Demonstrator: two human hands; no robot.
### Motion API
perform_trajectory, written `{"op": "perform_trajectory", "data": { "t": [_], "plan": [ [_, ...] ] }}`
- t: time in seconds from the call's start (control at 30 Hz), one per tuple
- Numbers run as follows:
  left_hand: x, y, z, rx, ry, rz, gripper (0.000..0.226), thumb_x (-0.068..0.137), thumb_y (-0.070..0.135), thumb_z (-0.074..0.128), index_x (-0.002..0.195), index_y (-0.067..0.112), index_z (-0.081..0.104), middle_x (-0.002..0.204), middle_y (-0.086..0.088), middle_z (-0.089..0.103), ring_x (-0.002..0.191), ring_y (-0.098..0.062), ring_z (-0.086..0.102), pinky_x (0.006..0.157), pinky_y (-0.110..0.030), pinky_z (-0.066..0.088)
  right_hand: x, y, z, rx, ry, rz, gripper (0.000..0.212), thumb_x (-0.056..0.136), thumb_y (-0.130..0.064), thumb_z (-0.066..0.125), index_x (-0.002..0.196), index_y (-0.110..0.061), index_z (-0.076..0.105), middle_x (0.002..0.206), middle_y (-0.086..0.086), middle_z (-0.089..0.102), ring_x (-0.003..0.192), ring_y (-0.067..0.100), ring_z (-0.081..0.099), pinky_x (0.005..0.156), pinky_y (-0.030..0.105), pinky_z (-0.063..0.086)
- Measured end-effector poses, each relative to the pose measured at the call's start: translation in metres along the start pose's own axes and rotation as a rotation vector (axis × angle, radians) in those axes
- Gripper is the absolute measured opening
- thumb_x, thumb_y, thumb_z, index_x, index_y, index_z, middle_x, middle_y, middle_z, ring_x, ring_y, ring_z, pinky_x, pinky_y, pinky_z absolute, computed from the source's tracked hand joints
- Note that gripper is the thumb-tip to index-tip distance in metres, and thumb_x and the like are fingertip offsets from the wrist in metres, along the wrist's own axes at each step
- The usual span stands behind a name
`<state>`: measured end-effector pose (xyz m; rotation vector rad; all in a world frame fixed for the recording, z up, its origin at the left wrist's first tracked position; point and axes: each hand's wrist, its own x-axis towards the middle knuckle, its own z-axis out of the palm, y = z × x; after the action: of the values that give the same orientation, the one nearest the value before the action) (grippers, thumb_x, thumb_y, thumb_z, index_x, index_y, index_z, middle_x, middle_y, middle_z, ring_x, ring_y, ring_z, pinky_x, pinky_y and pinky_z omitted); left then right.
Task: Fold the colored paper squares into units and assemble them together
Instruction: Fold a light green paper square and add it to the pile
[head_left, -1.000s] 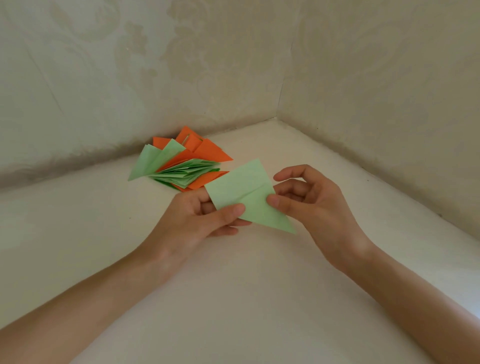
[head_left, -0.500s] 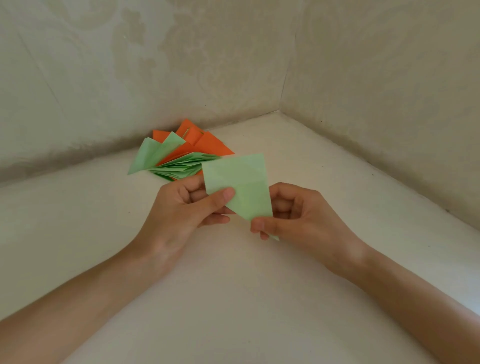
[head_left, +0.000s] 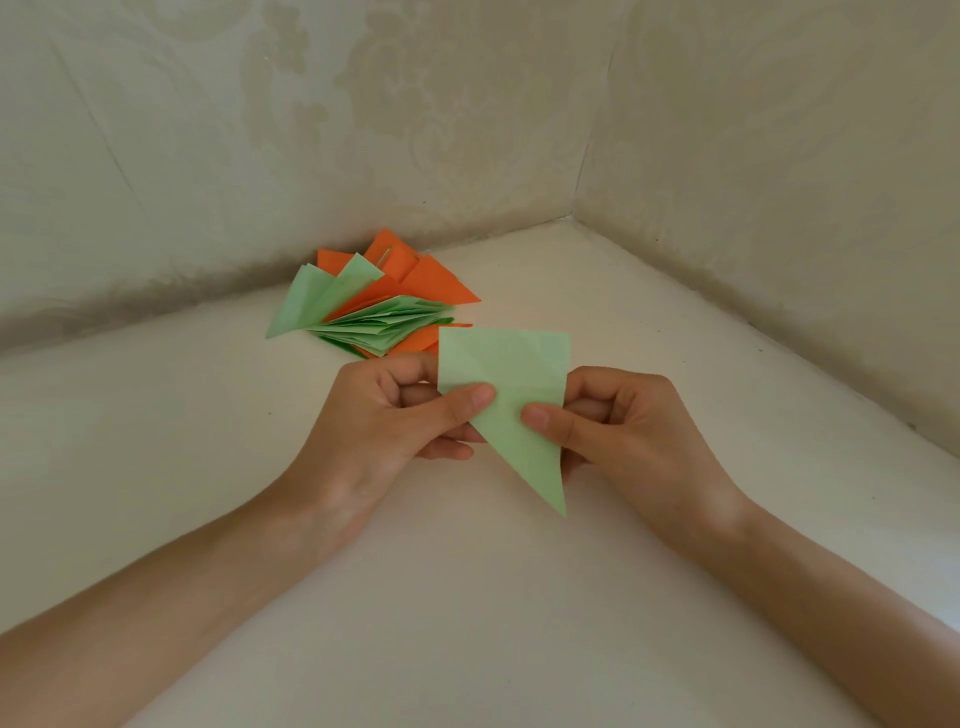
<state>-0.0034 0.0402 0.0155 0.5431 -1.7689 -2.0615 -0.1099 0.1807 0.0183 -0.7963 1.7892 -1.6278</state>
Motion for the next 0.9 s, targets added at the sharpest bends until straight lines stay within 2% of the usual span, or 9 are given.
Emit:
{"op": "perform_trajectory", "data": {
  "t": [0.13, 0.3, 0.43, 0.57, 0.67, 0.73, 0.83, 0.9],
  "plan": [
    [0.0005, -0.0001, 0.0000, 0.009, 0.004, -0.001, 0.023, 0.066, 0.015, 0.069, 0.089, 0.009, 0.070, 0.077, -0.009, 0.074, 0.062, -0.012, 0.069, 0.052, -0.016, 0.052, -0.0010, -0.0001, -0.0005, -0.001, 0.000, 0.011, 0.005, 0.081, -0.005, 0.064, 0.082, -0.001, 0.067, 0.073, 0.009, 0.073, 0.061, 0.012, 0.066, 0.053, 0.019, 0.050],
    [0.0012, 0.0000, -0.0005, 0.024, 0.013, -0.015, 0.024, 0.065, 0.016, 0.070, 0.086, 0.004, 0.068, 0.075, -0.008, 0.074, 0.063, -0.013, 0.070, 0.051, -0.016, 0.052, -0.0002, 0.0007, 0.0004, 0.006, 0.004, 0.014, 0.008, 0.084, -0.004, 0.061, 0.086, 0.000, 0.068, 0.079, 0.013, 0.073, 0.064, 0.011, 0.067, 0.055, 0.019, 0.051],
    [0.0004, 0.0004, -0.0009, 0.045, 0.011, -0.022, 0.030, 0.064, 0.018, 0.070, 0.087, -0.001, 0.066, 0.073, -0.007, 0.074, 0.061, -0.013, 0.070, 0.051, -0.017, 0.052, -0.0005, 0.0020, -0.0003, -0.007, -0.003, 0.006, 0.009, 0.086, -0.003, 0.059, 0.085, -0.002, 0.068, 0.077, 0.010, 0.073, 0.064, 0.010, 0.067, 0.056, 0.018, 0.050],
    [-0.0002, 0.0022, -0.0007, 0.004, -0.018, -0.041, 0.031, 0.068, 0.026, 0.064, 0.091, 0.005, 0.068, 0.078, -0.009, 0.073, 0.064, -0.018, 0.070, 0.051, -0.020, 0.053, 0.0005, 0.0026, -0.0009, -0.024, -0.014, 0.003, 0.011, 0.088, -0.002, 0.057, 0.083, -0.002, 0.067, 0.074, 0.007, 0.073, 0.064, 0.009, 0.067, 0.057, 0.017, 0.050],
    [-0.0001, 0.0023, -0.0008, -0.025, -0.022, -0.047, 0.028, 0.071, 0.027, 0.060, 0.090, 0.008, 0.069, 0.078, -0.010, 0.073, 0.062, -0.018, 0.070, 0.051, -0.020, 0.053, -0.0002, 0.0039, -0.0015, -0.028, -0.009, -0.001, 0.012, 0.088, -0.001, 0.057, 0.085, 0.006, 0.066, 0.077, 0.016, 0.072, 0.063, 0.010, 0.066, 0.056, 0.017, 0.049],
    [-0.0001, 0.0016, -0.0009, -0.033, -0.014, -0.049, 0.026, 0.072, 0.026, 0.060, 0.089, 0.010, 0.069, 0.079, -0.010, 0.073, 0.062, -0.017, 0.070, 0.051, -0.021, 0.054, -0.0006, 0.0043, -0.0021, -0.027, -0.008, -0.003, 0.012, 0.088, -0.002, 0.057, 0.085, 0.006, 0.066, 0.077, 0.017, 0.071, 0.063, 0.010, 0.066, 0.055, 0.017, 0.049],
    [-0.0010, 0.0015, -0.0013, -0.039, -0.079, -0.058, 0.017, 0.073, 0.027, 0.070, 0.088, 0.018, 0.074, 0.085, -0.006, 0.074, 0.068, -0.016, 0.070, 0.058, -0.022, 0.055, -0.0011, 0.0035, -0.0033, -0.020, -0.016, -0.004, 0.012, 0.088, -0.002, 0.057, 0.086, 0.005, 0.066, 0.077, 0.013, 0.072, 0.064, 0.011, 0.067, 0.056, 0.018, 0.050],
    [-0.0018, 0.0022, -0.0004, -0.001, -0.152, -0.064, 0.021, 0.068, 0.023, 0.077, 0.089, 0.021, 0.074, 0.090, -0.004, 0.074, 0.077, -0.014, 0.071, 0.065, -0.022, 0.056, -0.0011, 0.0026, -0.0041, -0.021, -0.015, -0.004, 0.011, 0.088, -0.002, 0.057, 0.086, 0.004, 0.066, 0.077, 0.011, 0.073, 0.064, 0.011, 0.067, 0.056, 0.018, 0.051]
  ]
}}
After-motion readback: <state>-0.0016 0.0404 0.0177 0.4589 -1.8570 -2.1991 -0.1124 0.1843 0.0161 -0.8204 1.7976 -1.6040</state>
